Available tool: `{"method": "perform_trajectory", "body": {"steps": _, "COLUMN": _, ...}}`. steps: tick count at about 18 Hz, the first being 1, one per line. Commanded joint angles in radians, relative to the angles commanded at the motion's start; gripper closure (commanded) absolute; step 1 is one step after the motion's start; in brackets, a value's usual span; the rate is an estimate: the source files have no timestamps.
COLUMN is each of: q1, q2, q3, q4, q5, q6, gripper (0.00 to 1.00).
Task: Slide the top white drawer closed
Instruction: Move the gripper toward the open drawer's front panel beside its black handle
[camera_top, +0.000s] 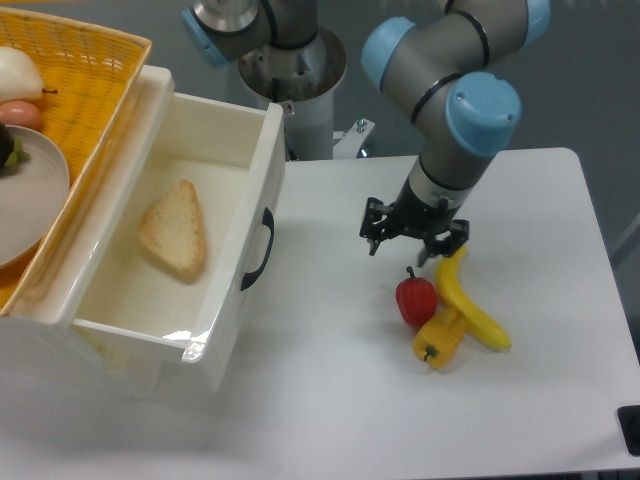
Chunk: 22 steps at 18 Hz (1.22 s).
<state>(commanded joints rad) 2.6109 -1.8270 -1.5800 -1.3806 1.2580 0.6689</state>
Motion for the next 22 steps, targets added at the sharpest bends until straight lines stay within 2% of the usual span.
{"method": "perform_trajectory", "body": {"steps": 4, "q1": -0.015, "q2": 0.0, "q3": 0.0, "q4": -0.041, "q5": -0.075, "q6": -0.002, "gripper": 0.78}}
{"method": "perform_trajectory", "body": {"steps": 6, "q1": -0.028, "q2": -0.005, "q3": 0.0, "q4": -0.048, "q5": -0.088, "q6": -0.002, "gripper": 0.85}}
{"method": "perform_trajectory", "body": {"steps": 9, "q1": -0.035, "q2": -0.017, "q3": -0.002, "q4": -0.049, "q5": -0.104, "q6": 0.0, "gripper": 0.9}}
{"method": "perform_trajectory", "body": {"steps": 15, "q1": -0.067, "q2": -0.017, "q3": -0.009, "q4": -0.077, "q5": -0.186, "q6": 0.001, "gripper": 0.93}}
{"method": "perform_trajectory", "body": {"steps": 22, "q1": -0.086, "q2": -0.011, "q3": -0.017, "q4": -0.106, "q5": -0.216, "q6": 0.006, "gripper": 0.93}}
